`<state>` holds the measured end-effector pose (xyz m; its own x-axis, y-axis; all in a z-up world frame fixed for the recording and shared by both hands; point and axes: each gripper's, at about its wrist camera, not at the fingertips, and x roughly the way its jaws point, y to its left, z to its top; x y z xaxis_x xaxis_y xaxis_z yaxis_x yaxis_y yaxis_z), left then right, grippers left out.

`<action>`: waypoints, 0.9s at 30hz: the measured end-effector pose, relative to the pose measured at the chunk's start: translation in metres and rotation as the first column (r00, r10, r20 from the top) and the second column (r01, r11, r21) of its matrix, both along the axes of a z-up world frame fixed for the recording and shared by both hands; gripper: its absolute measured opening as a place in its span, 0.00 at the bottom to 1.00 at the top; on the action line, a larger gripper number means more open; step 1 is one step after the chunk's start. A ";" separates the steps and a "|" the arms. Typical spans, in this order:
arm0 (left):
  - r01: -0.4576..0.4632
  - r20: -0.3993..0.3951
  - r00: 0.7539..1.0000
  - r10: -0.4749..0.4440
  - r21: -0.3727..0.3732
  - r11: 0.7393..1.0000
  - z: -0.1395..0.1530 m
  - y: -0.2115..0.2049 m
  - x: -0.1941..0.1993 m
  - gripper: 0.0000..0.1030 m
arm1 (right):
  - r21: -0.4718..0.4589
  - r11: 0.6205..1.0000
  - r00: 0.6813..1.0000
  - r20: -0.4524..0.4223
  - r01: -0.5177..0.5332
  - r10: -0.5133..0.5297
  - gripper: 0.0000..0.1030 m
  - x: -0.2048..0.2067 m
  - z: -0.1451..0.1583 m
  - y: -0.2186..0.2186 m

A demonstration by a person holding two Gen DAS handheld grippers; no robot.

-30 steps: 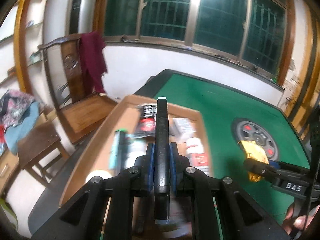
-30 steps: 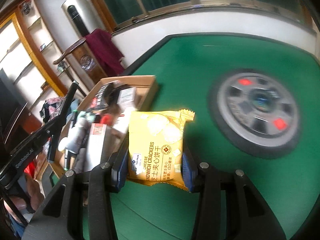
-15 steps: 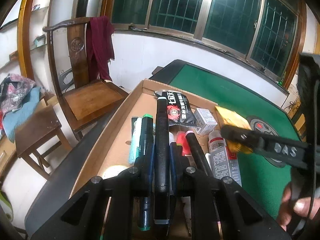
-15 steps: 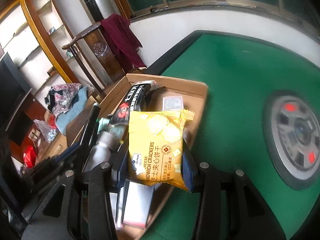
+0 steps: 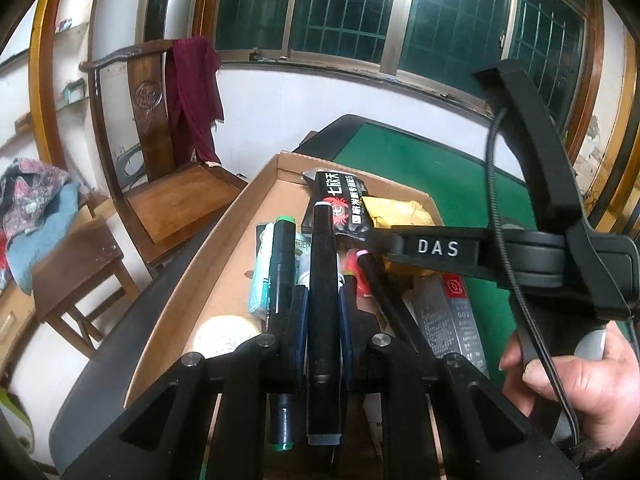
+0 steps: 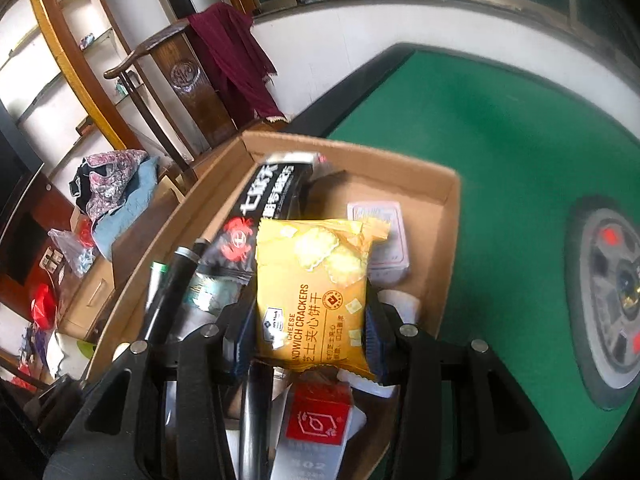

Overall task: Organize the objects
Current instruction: 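Carry the yellow packet to the cardboard tray and open the right tool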

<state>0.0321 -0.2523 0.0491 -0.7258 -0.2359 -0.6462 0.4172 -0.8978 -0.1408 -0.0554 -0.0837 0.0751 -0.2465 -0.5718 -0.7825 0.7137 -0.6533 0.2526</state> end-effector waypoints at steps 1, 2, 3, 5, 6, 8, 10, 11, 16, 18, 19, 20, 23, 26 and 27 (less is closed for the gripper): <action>0.001 0.000 1.000 -0.001 -0.006 1.000 0.000 0.001 0.000 0.11 | 0.000 1.000 1.000 0.009 -0.002 0.002 0.43 -0.001 -0.001 0.000; 0.000 0.000 1.000 0.000 -0.010 1.000 0.000 0.002 0.001 0.11 | 0.000 1.000 1.000 0.012 -0.003 0.003 0.43 -0.001 -0.001 0.001; -0.002 0.000 1.000 0.002 -0.013 1.000 0.000 0.003 0.001 0.12 | 0.001 1.000 1.000 0.013 -0.005 0.005 0.43 0.000 0.000 0.002; -0.007 -0.004 1.000 0.007 -0.012 1.000 0.000 0.003 0.002 0.12 | 0.001 1.000 1.000 0.021 -0.011 0.010 0.45 -0.001 0.001 0.004; -0.006 -0.004 1.000 0.006 -0.015 1.000 0.000 0.004 0.002 0.13 | 0.003 1.000 1.000 0.022 -0.009 0.009 0.47 -0.001 0.002 0.007; -0.013 -0.001 1.000 0.013 -0.025 1.000 0.002 0.006 0.002 0.13 | -0.007 1.000 1.000 0.013 0.000 0.000 0.52 -0.001 0.006 0.011; -0.024 -0.005 1.000 0.024 -0.036 0.999 0.005 0.007 0.004 0.23 | -0.021 1.000 1.000 0.009 0.000 0.000 0.54 0.000 0.010 0.019; -0.031 -0.008 0.999 0.031 -0.043 0.999 0.006 0.009 0.004 0.27 | -0.029 1.000 1.000 0.008 -0.002 0.002 0.54 0.000 0.011 0.020; -0.070 -0.040 0.997 0.066 -0.105 0.992 0.015 0.020 0.010 0.45 | -0.065 0.998 1.000 -0.029 0.003 -0.005 0.55 0.008 0.023 0.038; -0.073 -0.042 0.997 0.068 -0.107 0.992 0.017 0.023 0.010 0.47 | -0.069 0.998 0.999 -0.050 0.006 -0.010 0.55 0.012 0.027 0.045; -0.075 -0.042 0.997 0.071 -0.113 0.991 0.018 0.025 0.011 0.47 | -0.073 0.997 0.998 -0.058 0.008 -0.013 0.56 0.014 0.029 0.048; -0.080 -0.042 0.996 0.076 -0.121 0.989 0.018 0.027 0.011 0.47 | -0.078 0.997 0.998 -0.067 0.010 -0.015 0.56 0.015 0.031 0.052; -0.086 -0.045 0.996 0.081 -0.138 0.987 0.020 0.034 0.012 0.48 | -0.080 0.997 0.995 -0.101 0.013 -0.021 0.58 0.023 0.035 0.063; -0.092 -0.052 0.995 0.085 -0.157 0.983 0.024 0.042 0.013 0.50 | -0.082 0.996 0.990 -0.137 0.031 -0.042 0.59 0.028 0.039 0.078; -0.092 -0.052 0.995 0.085 -0.162 0.982 0.025 0.044 0.012 0.52 | -0.085 0.996 0.988 -0.148 0.041 -0.053 0.62 0.029 0.040 0.085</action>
<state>0.0446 -0.2081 0.0743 -0.7249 -0.4007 -0.5603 0.4924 -0.8702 -0.0148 -0.0267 0.0012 0.1155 -0.3851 -0.6175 -0.6858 0.7167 -0.6683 0.1993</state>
